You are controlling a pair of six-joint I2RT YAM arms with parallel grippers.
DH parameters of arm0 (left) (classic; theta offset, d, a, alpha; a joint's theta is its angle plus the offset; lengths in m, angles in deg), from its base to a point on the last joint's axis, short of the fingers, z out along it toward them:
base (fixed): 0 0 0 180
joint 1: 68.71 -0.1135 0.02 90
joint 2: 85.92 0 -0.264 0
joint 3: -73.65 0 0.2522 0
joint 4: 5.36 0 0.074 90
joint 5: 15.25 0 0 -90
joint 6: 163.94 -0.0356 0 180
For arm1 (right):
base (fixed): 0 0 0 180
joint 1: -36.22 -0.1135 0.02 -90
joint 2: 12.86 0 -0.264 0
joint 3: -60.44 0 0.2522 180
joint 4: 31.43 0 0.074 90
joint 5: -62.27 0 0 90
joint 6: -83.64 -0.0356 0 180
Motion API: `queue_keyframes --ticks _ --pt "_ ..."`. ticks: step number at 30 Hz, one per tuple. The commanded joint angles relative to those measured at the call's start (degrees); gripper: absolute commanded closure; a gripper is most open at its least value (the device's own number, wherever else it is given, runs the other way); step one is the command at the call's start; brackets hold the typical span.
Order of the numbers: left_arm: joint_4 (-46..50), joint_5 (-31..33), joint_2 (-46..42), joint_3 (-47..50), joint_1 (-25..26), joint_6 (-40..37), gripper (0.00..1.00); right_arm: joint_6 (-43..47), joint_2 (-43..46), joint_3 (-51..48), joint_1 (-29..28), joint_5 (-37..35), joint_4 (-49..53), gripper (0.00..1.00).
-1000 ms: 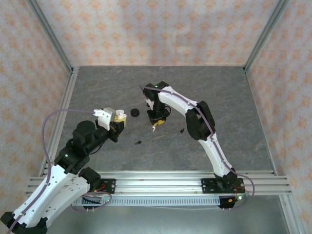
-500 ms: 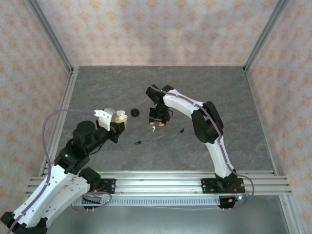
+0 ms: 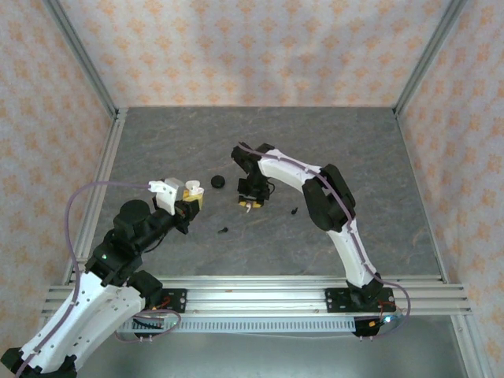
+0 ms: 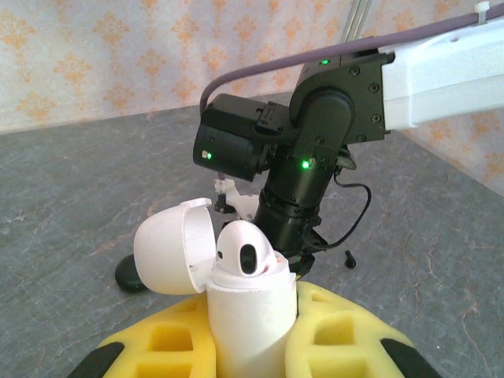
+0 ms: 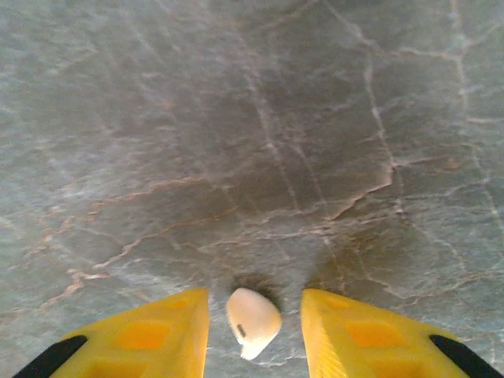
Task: Insert wireless bluetooth earbuds into charging case
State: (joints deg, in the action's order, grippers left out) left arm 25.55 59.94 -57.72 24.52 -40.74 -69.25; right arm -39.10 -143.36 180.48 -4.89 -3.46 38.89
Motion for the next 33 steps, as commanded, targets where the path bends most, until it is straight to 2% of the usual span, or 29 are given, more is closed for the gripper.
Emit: queue_keyframes --ticks 1,19,27,33 --pt "-0.03 -1.08 -0.91 0.48 -0.54 0.63 1.0 1.19 -2.59 2.44 -0.88 -2.07 3.81 0.64" --pt "-0.62 -0.83 -1.15 1.09 -0.61 -0.73 1.0 7.94 -7.3 12.81 -1.96 -5.57 14.13 0.79" --pt "-4.46 -0.92 0.16 1.45 -0.57 -0.32 1.0 14.2 -6.39 21.25 -1.96 -12.7 20.17 0.83" --pt "-8.67 -1.96 2.3 1.45 -0.64 -0.11 1.0 17.03 -2.73 23.36 -1.96 -16.8 21.21 0.84"
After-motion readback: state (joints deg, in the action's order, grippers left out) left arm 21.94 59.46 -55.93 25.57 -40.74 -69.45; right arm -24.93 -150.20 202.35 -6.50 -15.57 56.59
